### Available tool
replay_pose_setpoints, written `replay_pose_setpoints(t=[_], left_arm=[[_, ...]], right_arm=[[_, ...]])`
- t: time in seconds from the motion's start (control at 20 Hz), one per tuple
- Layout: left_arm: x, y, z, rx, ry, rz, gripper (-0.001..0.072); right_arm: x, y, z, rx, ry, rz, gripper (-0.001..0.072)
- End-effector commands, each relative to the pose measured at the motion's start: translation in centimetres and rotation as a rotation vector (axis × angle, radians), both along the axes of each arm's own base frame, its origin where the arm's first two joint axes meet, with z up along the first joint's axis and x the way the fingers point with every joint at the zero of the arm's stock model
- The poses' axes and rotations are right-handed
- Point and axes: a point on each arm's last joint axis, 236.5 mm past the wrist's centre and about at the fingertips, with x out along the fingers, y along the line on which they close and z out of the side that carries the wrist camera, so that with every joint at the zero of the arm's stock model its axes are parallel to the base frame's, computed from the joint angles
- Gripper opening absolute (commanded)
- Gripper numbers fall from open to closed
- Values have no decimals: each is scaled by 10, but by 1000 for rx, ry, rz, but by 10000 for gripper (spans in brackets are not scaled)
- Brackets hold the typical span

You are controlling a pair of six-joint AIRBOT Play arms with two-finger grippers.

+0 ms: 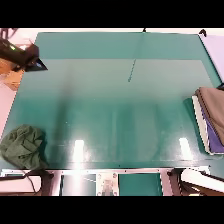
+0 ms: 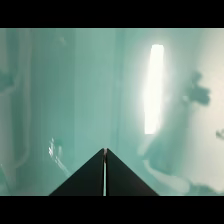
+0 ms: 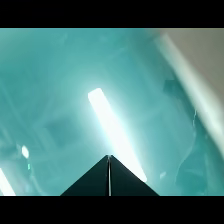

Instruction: Fold the shirts.

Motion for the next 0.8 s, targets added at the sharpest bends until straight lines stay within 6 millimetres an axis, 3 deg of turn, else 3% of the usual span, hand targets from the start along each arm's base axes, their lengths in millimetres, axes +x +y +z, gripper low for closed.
replay_pose_setpoints(t=[0.0,0.15,0.25,0.45,0.75], left_arm=[[-53,-39,-25,0,-8,-68,23],[-102,-53,-64,-8,38,-68,23],[-124,-54,-78,-13,72,-70,23],[-133,-57,-78,-25,93,-83,24],[-127,-57,-77,-32,78,-54,24]], right_arm=[[-29,78,-37,-7,6,162,16],[-74,133,-84,22,36,258,16],[-89,152,-101,29,47,311,16],[-107,173,-107,69,110,369,18],[-106,173,-107,70,109,370,18]])
